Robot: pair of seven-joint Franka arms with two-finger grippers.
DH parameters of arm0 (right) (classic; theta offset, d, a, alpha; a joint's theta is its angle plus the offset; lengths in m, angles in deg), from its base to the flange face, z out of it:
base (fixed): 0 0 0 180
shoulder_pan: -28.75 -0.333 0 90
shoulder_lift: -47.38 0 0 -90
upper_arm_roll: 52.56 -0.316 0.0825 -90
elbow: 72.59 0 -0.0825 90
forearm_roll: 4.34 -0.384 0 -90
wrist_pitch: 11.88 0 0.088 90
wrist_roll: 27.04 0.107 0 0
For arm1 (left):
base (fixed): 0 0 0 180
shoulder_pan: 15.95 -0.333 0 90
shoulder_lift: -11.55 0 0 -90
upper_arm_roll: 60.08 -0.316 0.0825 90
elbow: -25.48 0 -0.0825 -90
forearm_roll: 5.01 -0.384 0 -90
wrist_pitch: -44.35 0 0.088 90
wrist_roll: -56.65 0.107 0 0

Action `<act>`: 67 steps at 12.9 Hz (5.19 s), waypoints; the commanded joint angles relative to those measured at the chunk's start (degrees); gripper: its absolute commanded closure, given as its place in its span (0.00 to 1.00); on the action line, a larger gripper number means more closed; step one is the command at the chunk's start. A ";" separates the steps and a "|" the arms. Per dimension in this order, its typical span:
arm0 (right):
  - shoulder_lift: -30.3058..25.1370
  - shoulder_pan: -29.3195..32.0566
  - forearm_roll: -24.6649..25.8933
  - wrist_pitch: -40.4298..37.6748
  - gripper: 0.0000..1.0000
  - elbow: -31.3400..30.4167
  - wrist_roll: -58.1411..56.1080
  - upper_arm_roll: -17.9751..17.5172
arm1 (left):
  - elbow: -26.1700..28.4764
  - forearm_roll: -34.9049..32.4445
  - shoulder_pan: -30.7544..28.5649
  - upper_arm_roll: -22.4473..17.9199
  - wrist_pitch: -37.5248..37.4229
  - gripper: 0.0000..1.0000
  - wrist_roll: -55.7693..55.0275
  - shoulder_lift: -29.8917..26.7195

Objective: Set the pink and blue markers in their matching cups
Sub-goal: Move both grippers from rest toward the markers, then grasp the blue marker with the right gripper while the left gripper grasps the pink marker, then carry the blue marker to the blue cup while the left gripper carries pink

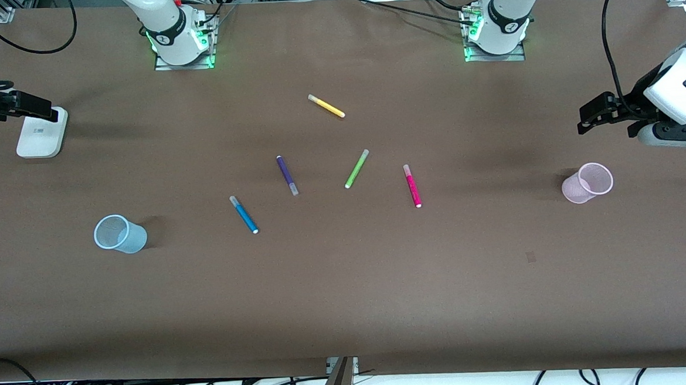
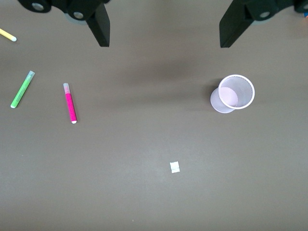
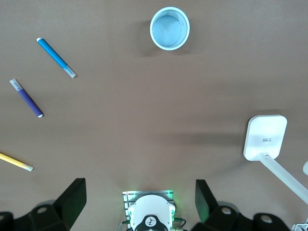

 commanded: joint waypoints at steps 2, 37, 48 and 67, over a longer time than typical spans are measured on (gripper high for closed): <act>-0.41 0.21 0.22 -0.35 0.00 -0.09 -0.85 -0.44 | -1.30 1.06 -0.25 0.20 -0.69 0.00 0.25 0.60; 37.12 -20.27 -2.68 55.72 0.00 -10.28 -5.94 -3.52 | 23.93 -3.69 25.32 2.40 51.78 0.00 -56.96 25.02; 34.04 -20.18 -2.68 60.02 0.41 -16.43 -8.15 -3.61 | 23.75 -11.51 27.35 2.04 56.00 1.00 -66.55 28.72; 25.87 -5.42 -1.54 30.50 1.00 -2.55 -35.73 -2.20 | 11.53 -15.38 -3.30 1.78 12.15 1.00 -12.98 9.21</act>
